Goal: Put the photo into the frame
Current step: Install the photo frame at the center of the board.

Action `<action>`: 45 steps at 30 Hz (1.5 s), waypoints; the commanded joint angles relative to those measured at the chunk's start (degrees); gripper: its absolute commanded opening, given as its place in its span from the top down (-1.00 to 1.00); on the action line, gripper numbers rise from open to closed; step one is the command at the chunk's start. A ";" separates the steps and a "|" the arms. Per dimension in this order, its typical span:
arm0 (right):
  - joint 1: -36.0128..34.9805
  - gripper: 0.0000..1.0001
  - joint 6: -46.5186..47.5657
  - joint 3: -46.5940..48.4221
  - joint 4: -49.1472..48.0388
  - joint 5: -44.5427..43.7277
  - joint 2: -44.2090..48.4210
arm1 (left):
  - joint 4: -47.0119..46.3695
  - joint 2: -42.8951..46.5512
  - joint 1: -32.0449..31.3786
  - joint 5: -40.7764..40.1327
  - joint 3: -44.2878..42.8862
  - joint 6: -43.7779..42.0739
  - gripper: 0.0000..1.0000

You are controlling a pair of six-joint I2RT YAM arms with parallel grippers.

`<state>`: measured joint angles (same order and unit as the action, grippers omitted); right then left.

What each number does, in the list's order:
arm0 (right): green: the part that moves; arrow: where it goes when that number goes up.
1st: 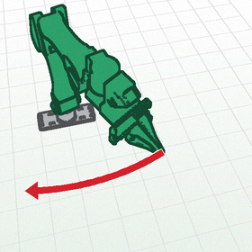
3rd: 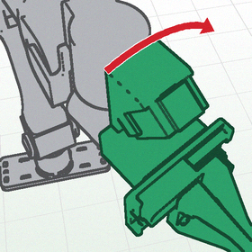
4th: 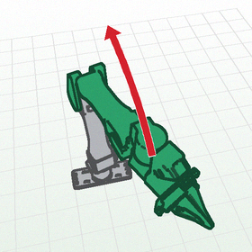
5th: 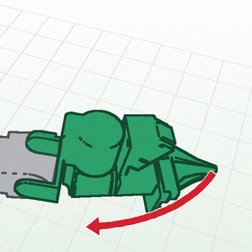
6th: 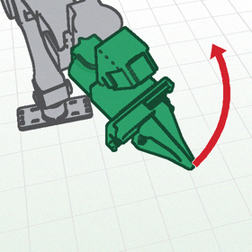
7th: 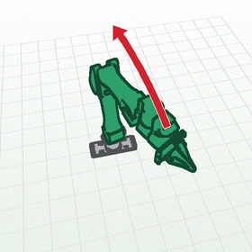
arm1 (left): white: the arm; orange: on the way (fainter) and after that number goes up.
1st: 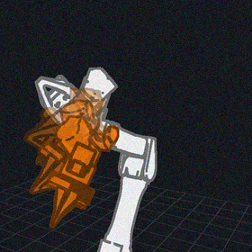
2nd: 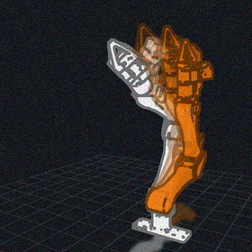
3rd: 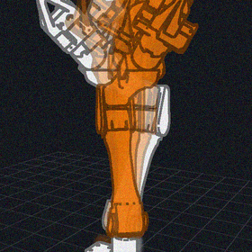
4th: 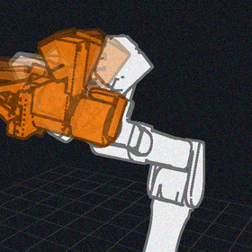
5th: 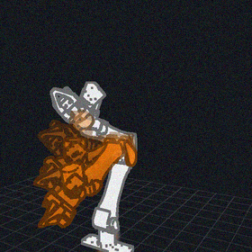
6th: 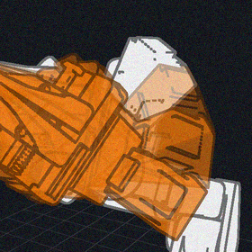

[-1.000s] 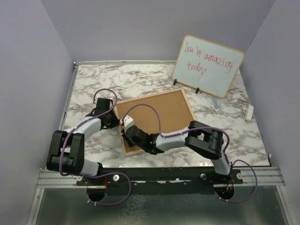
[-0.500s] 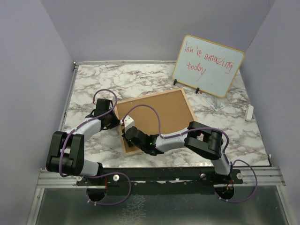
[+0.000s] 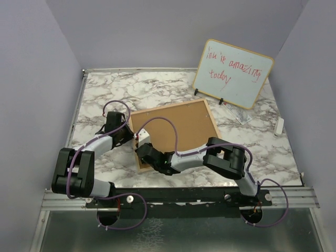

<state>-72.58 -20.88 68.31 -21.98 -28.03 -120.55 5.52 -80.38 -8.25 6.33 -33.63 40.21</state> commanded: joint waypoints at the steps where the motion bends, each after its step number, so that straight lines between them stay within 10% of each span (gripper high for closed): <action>1: 0.42 0.99 -3.07 -2.66 7.84 -3.78 -4.26 | 7.22 -1.11 -0.54 1.86 5.32 3.38 1.00; 18: 0.42 0.78 -0.24 -6.88 1.92 7.33 0.25 | 9.49 -0.49 -0.54 1.23 3.21 1.72 1.00; 45: 0.42 0.99 -6.08 2.87 14.82 -2.27 -6.63 | 8.27 0.92 -0.54 2.64 5.52 3.85 1.00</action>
<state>-73.08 -24.10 72.01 -16.38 -29.82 -121.51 3.88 -78.91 -8.21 5.43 -31.97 41.30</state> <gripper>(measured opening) 0.009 0.229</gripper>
